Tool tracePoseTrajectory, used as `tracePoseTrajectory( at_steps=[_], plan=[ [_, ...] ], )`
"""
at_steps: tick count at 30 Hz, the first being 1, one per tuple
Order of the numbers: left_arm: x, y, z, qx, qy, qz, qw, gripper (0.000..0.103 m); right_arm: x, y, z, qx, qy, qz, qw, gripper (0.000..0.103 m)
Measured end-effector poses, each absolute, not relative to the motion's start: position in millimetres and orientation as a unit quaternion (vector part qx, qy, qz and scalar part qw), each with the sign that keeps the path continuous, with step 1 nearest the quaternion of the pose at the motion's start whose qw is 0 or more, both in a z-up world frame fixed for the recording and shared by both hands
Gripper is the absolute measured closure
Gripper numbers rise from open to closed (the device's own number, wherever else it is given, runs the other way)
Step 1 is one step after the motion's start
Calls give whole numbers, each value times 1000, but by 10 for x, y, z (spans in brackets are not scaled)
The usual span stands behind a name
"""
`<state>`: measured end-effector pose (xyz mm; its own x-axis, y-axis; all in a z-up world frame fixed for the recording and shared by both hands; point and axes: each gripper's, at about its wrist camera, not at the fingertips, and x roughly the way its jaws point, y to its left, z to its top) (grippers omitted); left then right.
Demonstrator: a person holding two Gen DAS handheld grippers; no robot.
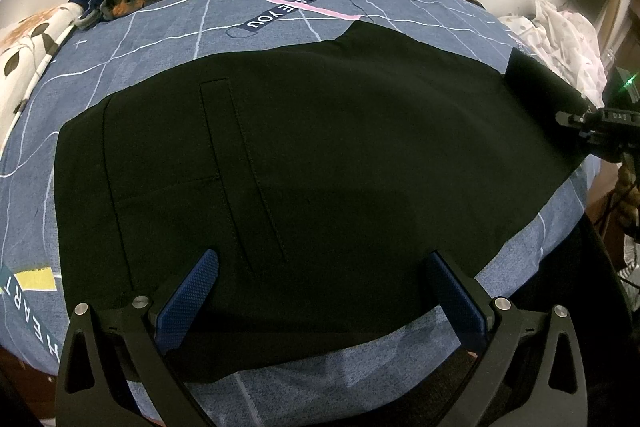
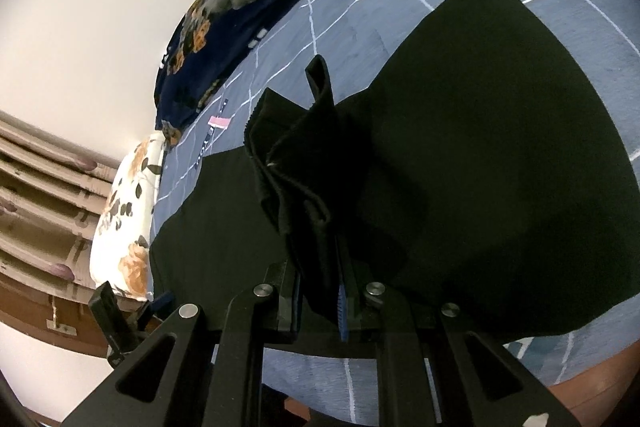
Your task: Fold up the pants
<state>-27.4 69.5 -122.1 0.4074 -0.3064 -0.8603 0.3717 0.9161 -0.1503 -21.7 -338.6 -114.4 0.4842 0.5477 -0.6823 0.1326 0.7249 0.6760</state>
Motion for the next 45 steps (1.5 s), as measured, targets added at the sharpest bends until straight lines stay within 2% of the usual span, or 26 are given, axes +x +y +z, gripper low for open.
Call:
tracePoseTrajectory(
  at_steps=[45],
  plan=[
    [-275, 678, -1215, 33, 505, -202, 838, 0, -165, -2937, -1106, 296, 504, 158, 796, 90]
  ],
)
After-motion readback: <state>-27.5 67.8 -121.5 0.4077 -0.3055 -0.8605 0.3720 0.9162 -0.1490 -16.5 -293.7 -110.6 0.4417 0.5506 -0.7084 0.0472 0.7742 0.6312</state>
